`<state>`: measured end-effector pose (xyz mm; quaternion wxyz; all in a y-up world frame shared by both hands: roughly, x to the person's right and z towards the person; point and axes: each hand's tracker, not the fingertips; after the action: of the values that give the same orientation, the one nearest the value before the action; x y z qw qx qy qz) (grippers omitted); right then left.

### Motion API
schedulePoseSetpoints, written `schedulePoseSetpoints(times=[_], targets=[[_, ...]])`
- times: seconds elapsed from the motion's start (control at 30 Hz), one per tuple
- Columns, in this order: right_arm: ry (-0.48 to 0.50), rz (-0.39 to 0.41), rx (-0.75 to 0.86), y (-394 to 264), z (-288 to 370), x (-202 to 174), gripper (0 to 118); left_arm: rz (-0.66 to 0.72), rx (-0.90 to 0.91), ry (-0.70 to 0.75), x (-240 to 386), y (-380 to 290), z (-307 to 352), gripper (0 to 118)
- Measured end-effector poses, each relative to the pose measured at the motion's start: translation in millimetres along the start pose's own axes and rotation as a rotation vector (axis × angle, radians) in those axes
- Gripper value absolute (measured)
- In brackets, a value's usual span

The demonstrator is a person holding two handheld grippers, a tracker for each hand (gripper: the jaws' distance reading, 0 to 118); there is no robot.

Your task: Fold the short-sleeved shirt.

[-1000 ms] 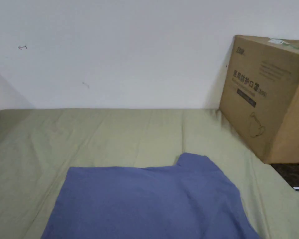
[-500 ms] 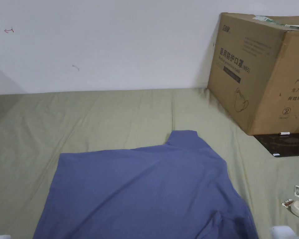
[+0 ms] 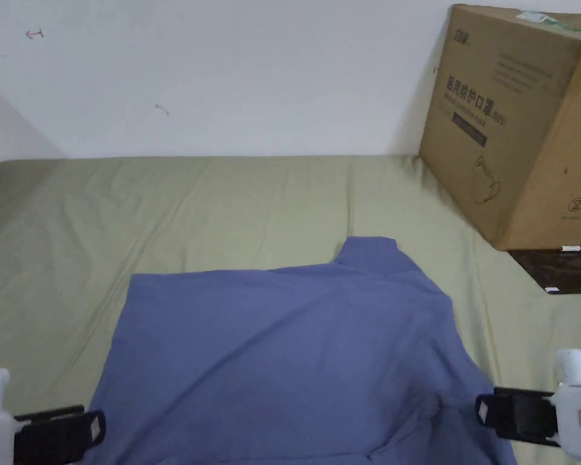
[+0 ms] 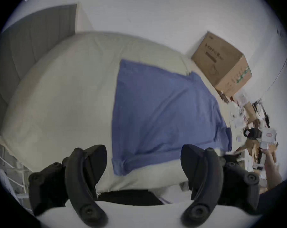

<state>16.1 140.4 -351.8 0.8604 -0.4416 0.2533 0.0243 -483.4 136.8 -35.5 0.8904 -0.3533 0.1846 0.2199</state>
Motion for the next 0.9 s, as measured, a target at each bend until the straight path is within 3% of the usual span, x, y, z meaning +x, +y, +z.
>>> schedulePoseSetpoints(times=[0.03, 0.1, 0.13, 0.17, 0.2, 0.23, 0.27, 0.33, 0.5, 0.53, 0.57, 0.6, 0.63, 0.7, 0.73, 0.83, 0.87, 0.9], targets=[[0.005, 0.003, 0.034, 4.8, 7.2, -7.6, 101, -0.010, 0.040, 0.042, 7.9, 4.2, 7.1, 97], [0.121, -0.004, 0.112, 9.2, 22.3, -21.7, 97, -0.057, 0.084, 0.108, 21.4, 8.7, 17.3, 95], [0.178, -0.013, 0.146, 11.1, 26.9, -25.6, 86, -0.073, 0.099, 0.123, 26.7, 9.6, 21.3, 86], [0.215, -0.022, 0.176, 12.1, 29.6, -29.6, 65, -0.078, 0.105, 0.118, 29.9, 10.1, 23.8, 71], [0.225, -0.018, 0.189, 13.4, 31.3, -34.7, 31, -0.076, 0.104, 0.104, 32.8, 9.7, 26.6, 46], [0.213, -0.013, 0.185, 13.5, 29.6, -39.6, 0, -0.077, 0.103, 0.077, 34.9, 9.0, 28.3, 2], [0.211, -0.011, 0.194, 11.8, 30.3, -41.0, 0, -0.077, 0.095, 0.070, 36.2, 8.3, 27.7, 0], [0.315, -0.001, 0.163, 12.3, 25.9, -42.4, 0, -0.082, 0.058, 0.034, 31.6, 5.4, 21.7, 0], [0.312, -0.019, 0.145, 1.1, 18.2, -42.1, 0, -0.066, -0.177, 0.111, 7.6, -2.5, -20.0, 0], [0.307, -0.026, 0.131, -0.9, 16.1, -41.1, 0, -0.053, -0.211, 0.108, -1.1, -7.3, -30.2, 8], [0.303, -0.031, 0.113, -2.8, 14.0, -39.8, 0, -0.055, -0.219, 0.123, -9.1, -11.2, -40.6, 28], [0.299, -0.032, 0.100, -4.5, 10.8, -37.0, 0, -0.060, -0.217, 0.135, -14.2, -14.7, -48.0, 62], [0.292, -0.033, 0.089, -7.0, 9.4, -35.6, 0, -0.061, -0.241, 0.135, -19.8, -18.5, -57.2, 62], [0.279, -0.038, 0.073, -11.7, 7.9, -33.1, 0, -0.065, -0.306, 0.132, -27.9, -28.5, -74.9, 83], [0.272, -0.045, 0.064, -14.4, 5.4, -29.2, 0, -0.070, -0.309, 0.109, -29.9, -32.1, -80.0, 102], [0.244, -0.058, 0.031, -18.6, 0.6, -23.4, 0, -0.082, -0.373, 0.094, -26.7, -41.8, -93.4, 98], [0.230, -0.062, 0.022, -20.1, -0.8, -19.8, 0, -0.100, -0.382, 0.080, -24.3, -43.5, -93.1, 91], [0.218, -0.068, 0.015, -20.8, -1.9, -17.0, 0, -0.119, -0.383, 0.069, -22.8, -44.4, -92.5, 67]])
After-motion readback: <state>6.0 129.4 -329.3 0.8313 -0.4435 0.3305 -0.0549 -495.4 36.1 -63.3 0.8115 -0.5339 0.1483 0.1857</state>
